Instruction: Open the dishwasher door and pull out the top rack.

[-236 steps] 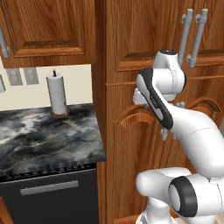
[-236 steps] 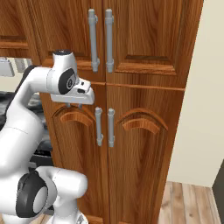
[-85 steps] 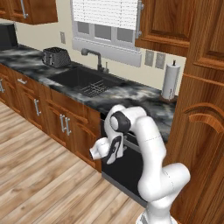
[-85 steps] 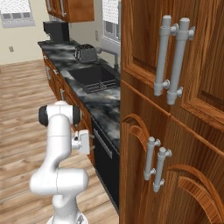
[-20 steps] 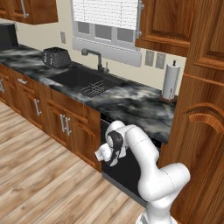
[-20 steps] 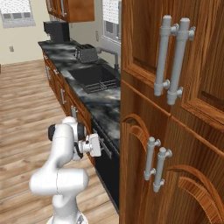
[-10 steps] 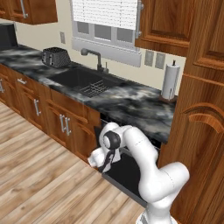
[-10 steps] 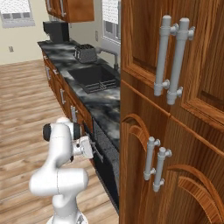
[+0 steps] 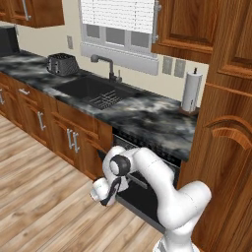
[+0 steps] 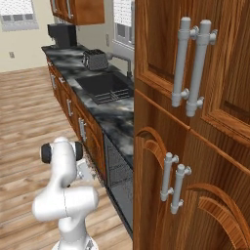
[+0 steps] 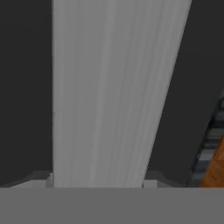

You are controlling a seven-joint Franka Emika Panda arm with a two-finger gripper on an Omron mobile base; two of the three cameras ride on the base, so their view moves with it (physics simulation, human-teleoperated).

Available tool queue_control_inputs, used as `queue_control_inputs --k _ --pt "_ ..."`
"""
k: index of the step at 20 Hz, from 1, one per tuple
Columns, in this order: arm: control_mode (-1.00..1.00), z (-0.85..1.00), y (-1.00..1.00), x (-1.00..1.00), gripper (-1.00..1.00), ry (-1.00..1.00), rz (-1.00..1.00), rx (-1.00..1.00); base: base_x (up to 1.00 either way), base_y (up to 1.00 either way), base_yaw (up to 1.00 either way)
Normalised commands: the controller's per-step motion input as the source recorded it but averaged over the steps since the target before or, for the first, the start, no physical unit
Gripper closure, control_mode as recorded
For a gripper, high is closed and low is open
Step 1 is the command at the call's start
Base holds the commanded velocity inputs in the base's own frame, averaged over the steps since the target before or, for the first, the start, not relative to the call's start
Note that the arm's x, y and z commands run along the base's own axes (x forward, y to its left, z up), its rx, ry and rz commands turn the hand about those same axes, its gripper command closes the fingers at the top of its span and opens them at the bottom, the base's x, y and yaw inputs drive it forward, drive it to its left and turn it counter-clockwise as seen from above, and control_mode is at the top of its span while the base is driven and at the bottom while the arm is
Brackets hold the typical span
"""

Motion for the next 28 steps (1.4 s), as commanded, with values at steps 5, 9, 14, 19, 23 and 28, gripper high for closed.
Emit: queue_control_inputs --k 5,9,14,19,23,28 --pt "-1.00 -0.32 0.61 -0.48 1.00 -0.02 0.00 -0.05 0.00 0.00 0.00" --pt "-1.00 -0.31 0.56 -0.44 1.00 -0.01 0.00 -0.04 0.00 0.00 0.00" --pt "-1.00 -0.33 0.59 -0.43 1.00 0.00 0.00 -0.03 0.00 0.00 0.00" --pt "-1.00 -0.37 0.60 -0.46 1.00 0.00 0.00 -0.04 0.00 0.00 0.00" --pt "-1.00 -0.40 0.61 -0.47 1.00 0.00 0.00 -0.04 0.00 0.00 0.00" --pt "-1.00 -0.41 0.61 -0.46 1.00 0.00 0.00 -0.03 0.00 0.00 0.00"
